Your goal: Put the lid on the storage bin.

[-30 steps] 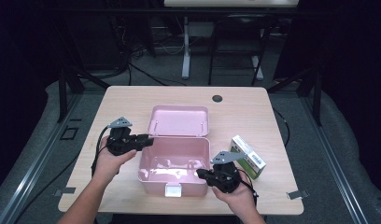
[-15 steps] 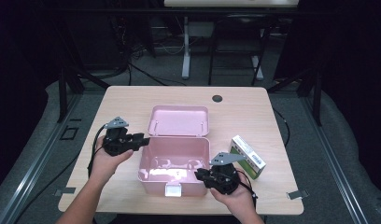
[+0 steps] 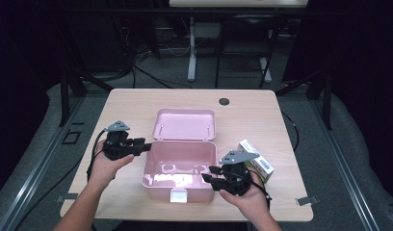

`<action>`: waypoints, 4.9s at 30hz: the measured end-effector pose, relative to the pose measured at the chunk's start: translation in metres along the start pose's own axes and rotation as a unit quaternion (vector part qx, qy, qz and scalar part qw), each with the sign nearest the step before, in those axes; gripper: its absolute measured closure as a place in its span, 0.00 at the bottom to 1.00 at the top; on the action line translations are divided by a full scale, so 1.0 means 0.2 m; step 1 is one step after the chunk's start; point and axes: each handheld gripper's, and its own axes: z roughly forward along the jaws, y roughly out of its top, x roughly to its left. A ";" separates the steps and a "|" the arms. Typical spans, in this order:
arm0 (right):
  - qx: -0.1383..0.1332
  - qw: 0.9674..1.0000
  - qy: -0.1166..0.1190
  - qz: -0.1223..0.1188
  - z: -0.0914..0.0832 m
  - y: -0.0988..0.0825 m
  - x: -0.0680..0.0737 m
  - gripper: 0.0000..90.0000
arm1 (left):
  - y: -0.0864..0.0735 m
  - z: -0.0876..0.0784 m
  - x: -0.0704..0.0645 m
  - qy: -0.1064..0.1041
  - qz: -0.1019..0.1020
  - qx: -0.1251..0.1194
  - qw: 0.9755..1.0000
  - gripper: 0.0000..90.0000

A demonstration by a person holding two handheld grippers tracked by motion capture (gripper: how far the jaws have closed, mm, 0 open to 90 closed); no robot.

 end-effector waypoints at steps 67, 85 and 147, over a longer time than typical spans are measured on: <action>0.241 0.959 -0.139 0.047 -0.08 0.17 -0.75 0.43 | 0.04 -0.06 0.00 0.004 0.023 0.008 1.000 0.39; 0.318 0.939 -0.125 0.033 0.01 0.18 -0.75 0.38 | 0.03 -0.05 0.01 0.016 0.029 0.016 0.999 0.38; 0.364 0.923 -0.120 0.024 0.00 0.27 -0.67 0.68 | 0.03 -0.04 0.01 0.023 0.026 0.022 0.999 0.43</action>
